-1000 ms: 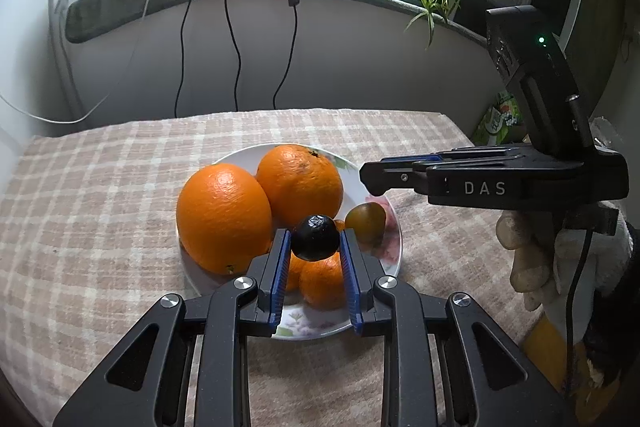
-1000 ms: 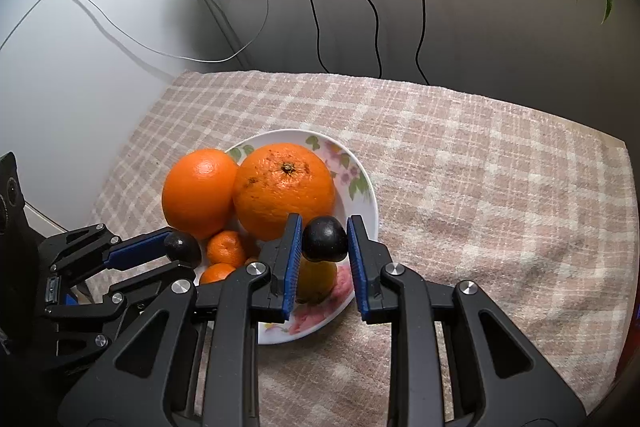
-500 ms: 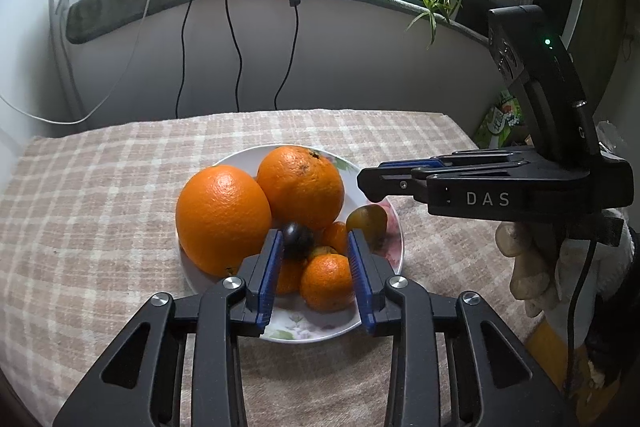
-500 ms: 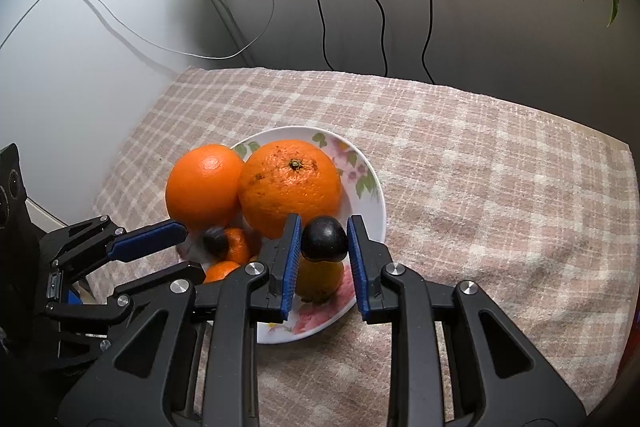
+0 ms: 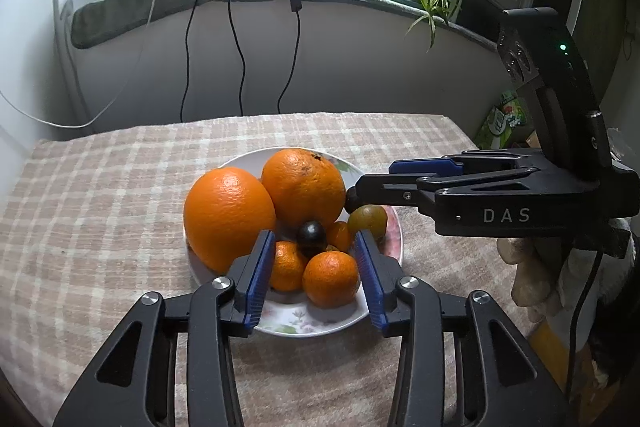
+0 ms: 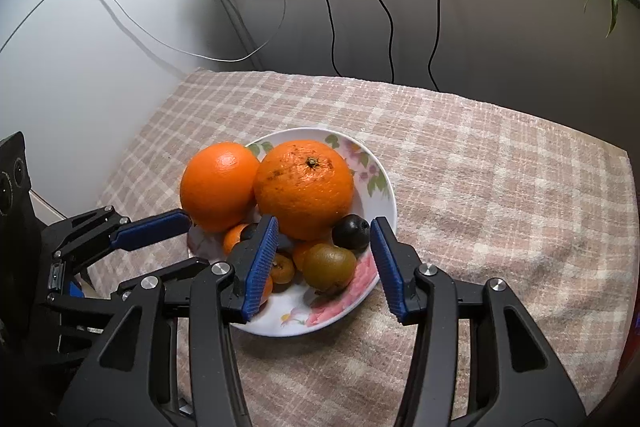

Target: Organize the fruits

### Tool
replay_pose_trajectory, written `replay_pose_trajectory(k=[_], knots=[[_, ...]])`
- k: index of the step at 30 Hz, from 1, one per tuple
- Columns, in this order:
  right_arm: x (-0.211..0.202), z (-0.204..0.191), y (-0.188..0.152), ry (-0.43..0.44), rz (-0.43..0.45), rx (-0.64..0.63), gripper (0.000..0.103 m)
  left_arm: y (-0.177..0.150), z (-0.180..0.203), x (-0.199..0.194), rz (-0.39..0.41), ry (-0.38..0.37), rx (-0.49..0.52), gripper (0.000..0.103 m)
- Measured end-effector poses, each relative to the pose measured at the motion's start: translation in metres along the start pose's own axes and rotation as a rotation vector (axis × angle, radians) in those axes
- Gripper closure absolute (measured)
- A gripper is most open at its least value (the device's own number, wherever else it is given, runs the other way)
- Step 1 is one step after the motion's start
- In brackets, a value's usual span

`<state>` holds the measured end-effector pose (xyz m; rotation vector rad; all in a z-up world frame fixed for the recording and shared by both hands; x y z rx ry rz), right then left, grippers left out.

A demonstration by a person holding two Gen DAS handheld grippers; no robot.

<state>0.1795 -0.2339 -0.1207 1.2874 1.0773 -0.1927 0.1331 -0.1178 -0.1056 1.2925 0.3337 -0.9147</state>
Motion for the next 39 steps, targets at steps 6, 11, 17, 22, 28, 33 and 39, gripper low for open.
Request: replay_pose_trajectory(k=[6, 11, 17, 22, 28, 33, 39], knots=[[-0.01, -0.005, 0.0, -0.008, 0.028, -0.006, 0.041, -0.002, -0.001, -0.007, 0.017, 0.01, 0.001, 0.052], [-0.021, -0.01, -0.002, -0.036, 0.058, -0.024, 0.04, -0.004, -0.003, -0.013, 0.027, 0.018, -0.016, 0.041], [-0.043, -0.016, -0.007, -0.086, 0.141, -0.026, 0.028, -0.006, -0.007, -0.024, 0.051, 0.045, -0.038, 0.038], [-0.056, -0.023, -0.016, -0.151, 0.183, -0.033, 0.027, -0.006, -0.008, -0.034, 0.087, 0.079, -0.044, 0.033], [-0.069, -0.025, -0.023, -0.2, 0.227, -0.018, 0.012, -0.007, -0.009, -0.045, 0.13, 0.127, -0.04, 0.027], [-0.077, -0.025, -0.029, -0.231, 0.24, -0.011, 0.009, -0.007, -0.012, -0.05, 0.146, 0.142, -0.053, 0.027], [-0.081, -0.025, -0.031, -0.25, 0.239, -0.012, 0.008, -0.007, -0.01, -0.055, 0.162, 0.161, -0.045, 0.022]])
Point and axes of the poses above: each gripper's, at about its wrist camera, not at the fingertips, and x roughly the way its jaws point, z to its right, y to its top, the point moved 6 cm from there along x, roughly the way its jaws point, and after that the axes turned 11 degrees about -x, right-handed, at the moved point
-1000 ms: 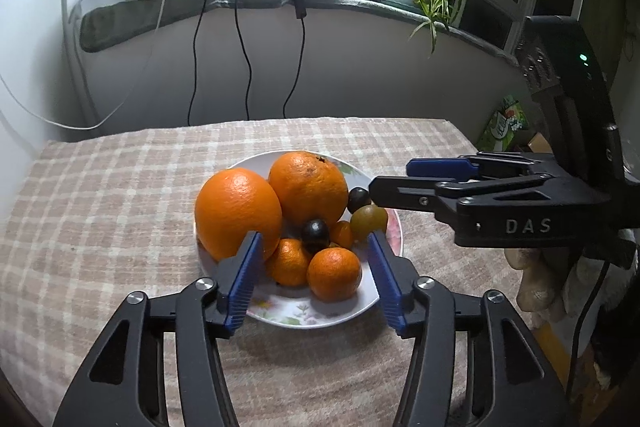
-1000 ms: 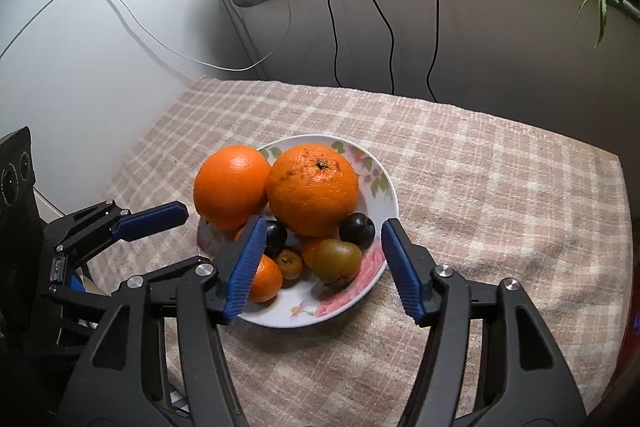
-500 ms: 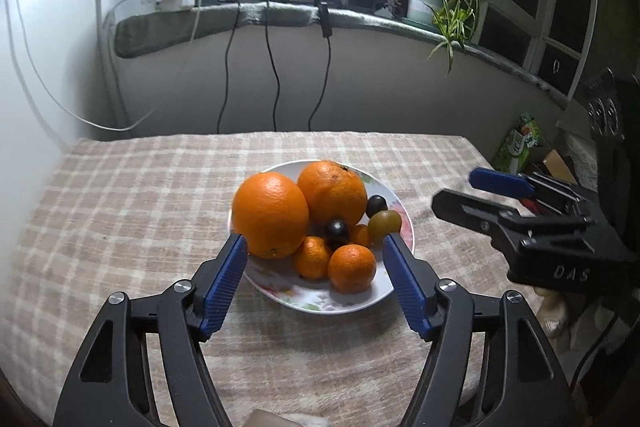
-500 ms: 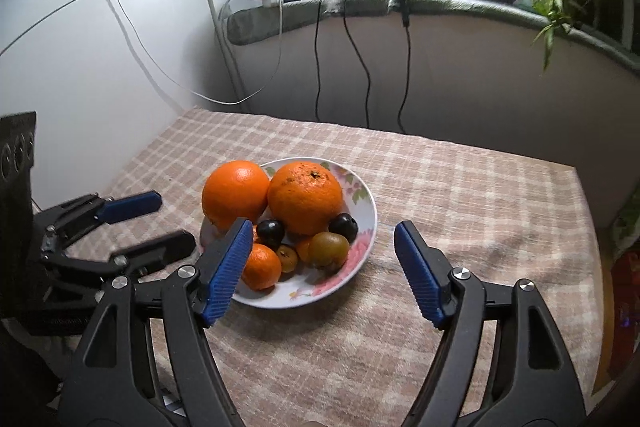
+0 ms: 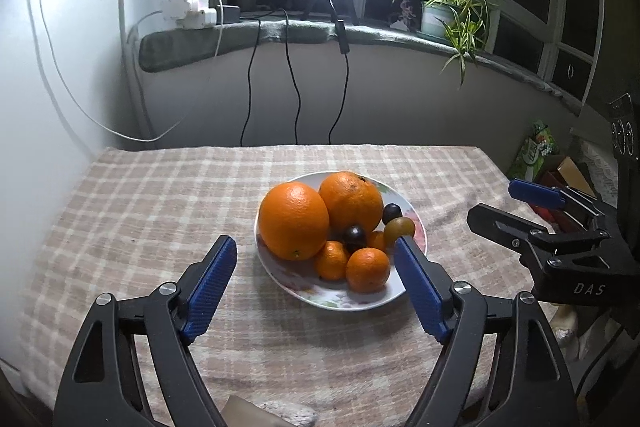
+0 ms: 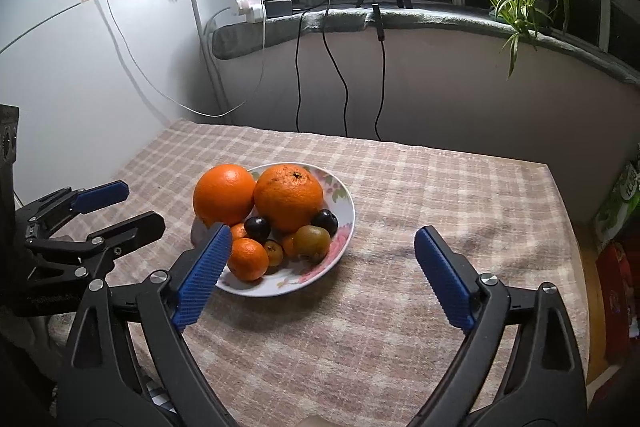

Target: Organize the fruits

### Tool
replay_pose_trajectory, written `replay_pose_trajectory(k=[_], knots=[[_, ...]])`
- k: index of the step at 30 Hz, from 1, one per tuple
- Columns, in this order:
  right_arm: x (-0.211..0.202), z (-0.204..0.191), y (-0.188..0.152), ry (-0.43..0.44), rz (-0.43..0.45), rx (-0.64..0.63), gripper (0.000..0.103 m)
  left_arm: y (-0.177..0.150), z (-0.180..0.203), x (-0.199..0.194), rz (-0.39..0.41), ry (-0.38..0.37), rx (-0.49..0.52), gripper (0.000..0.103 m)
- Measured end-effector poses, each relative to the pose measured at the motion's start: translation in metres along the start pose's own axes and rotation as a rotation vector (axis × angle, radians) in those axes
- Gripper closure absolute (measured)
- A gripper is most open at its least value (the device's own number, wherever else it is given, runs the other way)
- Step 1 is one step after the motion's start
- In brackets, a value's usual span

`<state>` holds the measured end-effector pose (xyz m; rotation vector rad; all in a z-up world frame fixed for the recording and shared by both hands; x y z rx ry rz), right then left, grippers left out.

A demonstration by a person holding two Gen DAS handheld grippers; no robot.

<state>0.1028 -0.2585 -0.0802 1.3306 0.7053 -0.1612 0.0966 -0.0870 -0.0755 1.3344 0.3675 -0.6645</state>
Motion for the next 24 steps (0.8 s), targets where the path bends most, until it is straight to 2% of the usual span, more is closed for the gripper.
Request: replay_pose_trajectory(k=[24], knots=[[-0.0068, -0.0088, 0.0018, -0.013, 0.012, -0.029, 0.008, 0.0001, 0.0039, -0.0087, 0.022, 0.001, 0.008, 0.022]])
Point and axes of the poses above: each gripper's, at about its wrist camera, not at the fingertips, and x roughly the way its jaws point, z to its right, y to its top, the point moved 6 cm from there along x, roughly the way its jaws point, and after that the axes turned 11 degrees about -x, right-handed, at the moved point
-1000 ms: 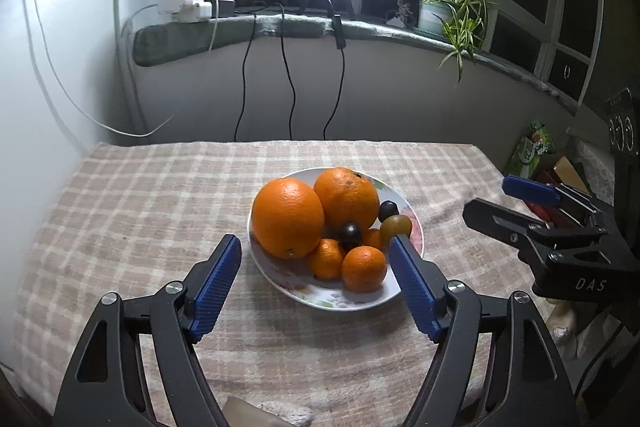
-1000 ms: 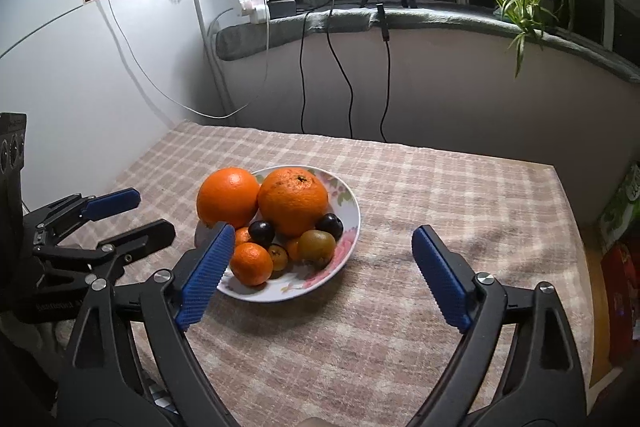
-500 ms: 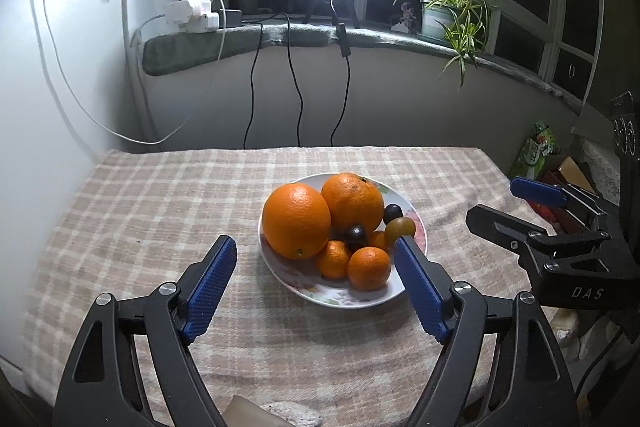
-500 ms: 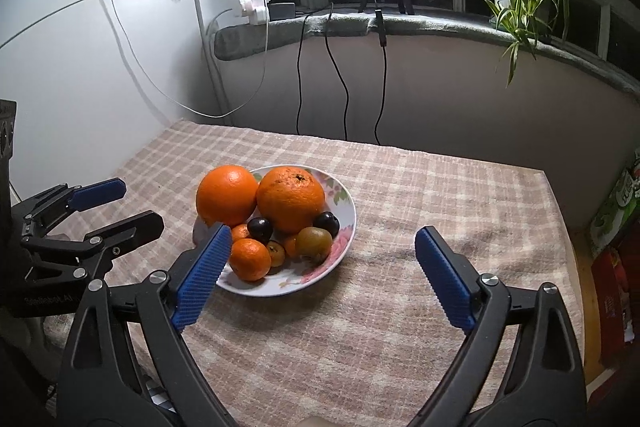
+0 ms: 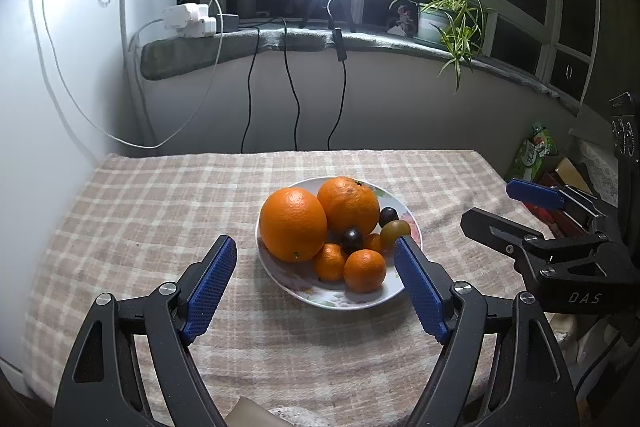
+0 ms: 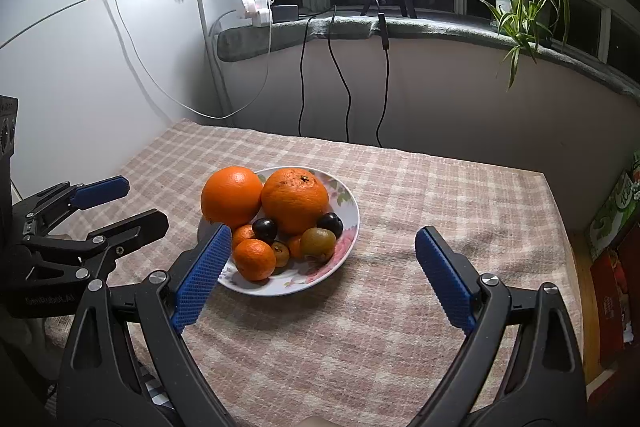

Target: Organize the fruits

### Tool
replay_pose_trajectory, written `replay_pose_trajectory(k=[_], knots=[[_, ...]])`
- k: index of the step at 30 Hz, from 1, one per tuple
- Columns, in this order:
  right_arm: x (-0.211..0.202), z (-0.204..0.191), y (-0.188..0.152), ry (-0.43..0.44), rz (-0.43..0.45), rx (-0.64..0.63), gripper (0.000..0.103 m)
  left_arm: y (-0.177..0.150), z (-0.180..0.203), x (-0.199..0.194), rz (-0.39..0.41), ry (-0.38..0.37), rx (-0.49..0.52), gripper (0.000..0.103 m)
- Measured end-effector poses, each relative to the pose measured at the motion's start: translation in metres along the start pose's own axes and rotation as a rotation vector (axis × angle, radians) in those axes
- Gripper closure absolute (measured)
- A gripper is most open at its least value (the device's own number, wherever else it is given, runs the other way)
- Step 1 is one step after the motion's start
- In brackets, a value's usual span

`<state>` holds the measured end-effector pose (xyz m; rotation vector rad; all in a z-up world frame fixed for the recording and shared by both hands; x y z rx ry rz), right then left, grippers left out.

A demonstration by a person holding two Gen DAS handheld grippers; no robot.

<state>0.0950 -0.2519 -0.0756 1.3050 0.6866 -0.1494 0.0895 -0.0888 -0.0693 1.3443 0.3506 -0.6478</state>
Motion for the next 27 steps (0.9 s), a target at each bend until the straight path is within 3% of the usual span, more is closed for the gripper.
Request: replay_pose_trajectory(k=[27], knots=[[0.0012, 0.0033, -0.0041, -0.008, -0.01, 0.02, 0.008, -0.0002, 0.0041, 0.0, -0.001, -0.007, 0.01, 0.022]])
Point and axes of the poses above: each gripper's, at about its wrist camera, not at the fingertips, and x roughly the way its jaws point, z to its right, y to its top, the point moved 6 cm from there along x, roughly the way its jaws point, and after that the axes turned 11 degrees about -x, right-handed, at the moved point
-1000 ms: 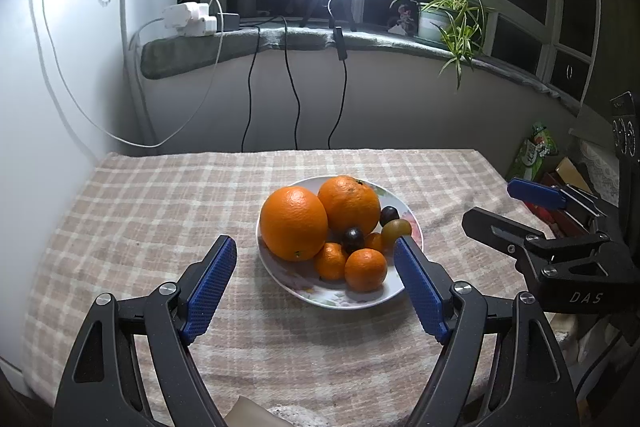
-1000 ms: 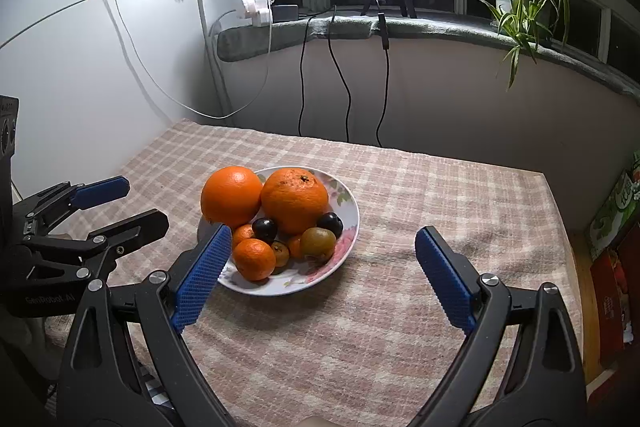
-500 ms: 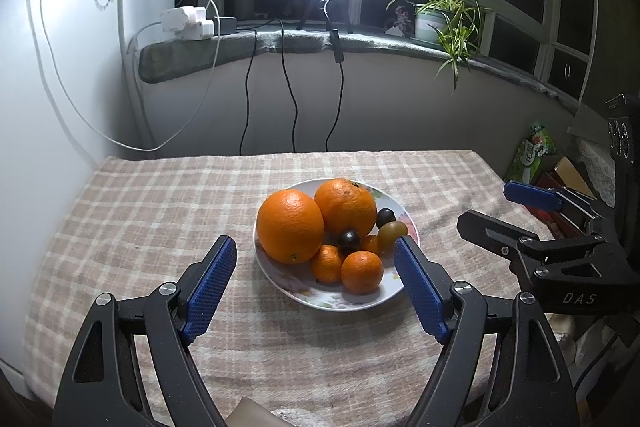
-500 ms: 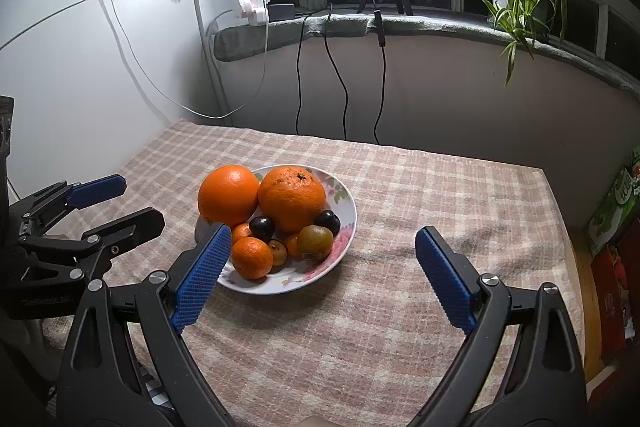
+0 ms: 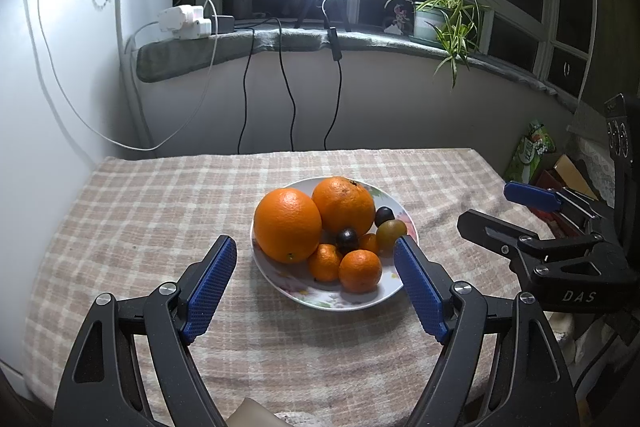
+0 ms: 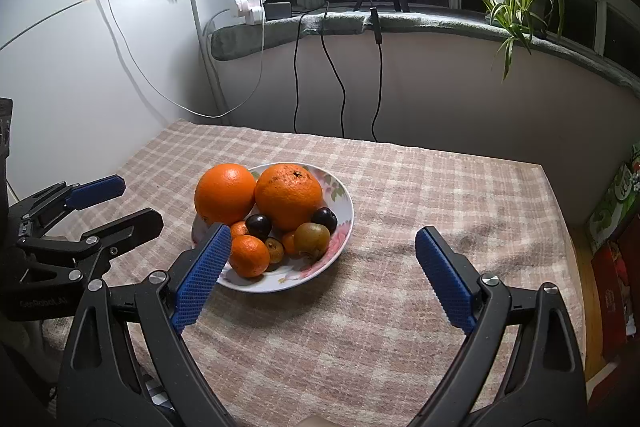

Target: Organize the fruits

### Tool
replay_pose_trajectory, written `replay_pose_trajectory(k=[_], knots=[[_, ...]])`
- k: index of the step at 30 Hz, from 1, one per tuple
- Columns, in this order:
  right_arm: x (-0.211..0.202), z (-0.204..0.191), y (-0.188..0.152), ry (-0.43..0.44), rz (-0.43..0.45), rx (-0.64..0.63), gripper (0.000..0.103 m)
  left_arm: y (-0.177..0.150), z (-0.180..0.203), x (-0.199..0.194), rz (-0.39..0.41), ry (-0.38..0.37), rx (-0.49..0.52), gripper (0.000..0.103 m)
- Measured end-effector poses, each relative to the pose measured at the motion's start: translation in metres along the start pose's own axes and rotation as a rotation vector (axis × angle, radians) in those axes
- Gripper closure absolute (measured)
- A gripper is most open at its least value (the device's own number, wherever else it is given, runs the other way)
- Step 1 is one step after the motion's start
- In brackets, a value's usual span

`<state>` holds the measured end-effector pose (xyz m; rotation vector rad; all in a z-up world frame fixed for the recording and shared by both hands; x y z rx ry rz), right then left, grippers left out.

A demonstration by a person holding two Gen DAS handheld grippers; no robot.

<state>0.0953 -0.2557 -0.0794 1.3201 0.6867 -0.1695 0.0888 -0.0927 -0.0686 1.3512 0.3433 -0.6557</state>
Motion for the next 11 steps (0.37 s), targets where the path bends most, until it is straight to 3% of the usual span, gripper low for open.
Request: replay_pose_trajectory(k=[11], knots=[[0.0046, 0.004, -0.0058, -0.008, -0.013, 0.02, 0.008, 0.0026, -0.0022, 0.0045, 0.003, 0.0, 0.003, 0.022]])
Point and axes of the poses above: each gripper's, at about its wrist camera, not at the fingertips, and x roughly the way its jaws point, z to its right, y to its top, the point moved 6 cm from there along x, roughly the way its jaws point, and after that the axes turned 11 degrees about -x, right-handed, at the moved point
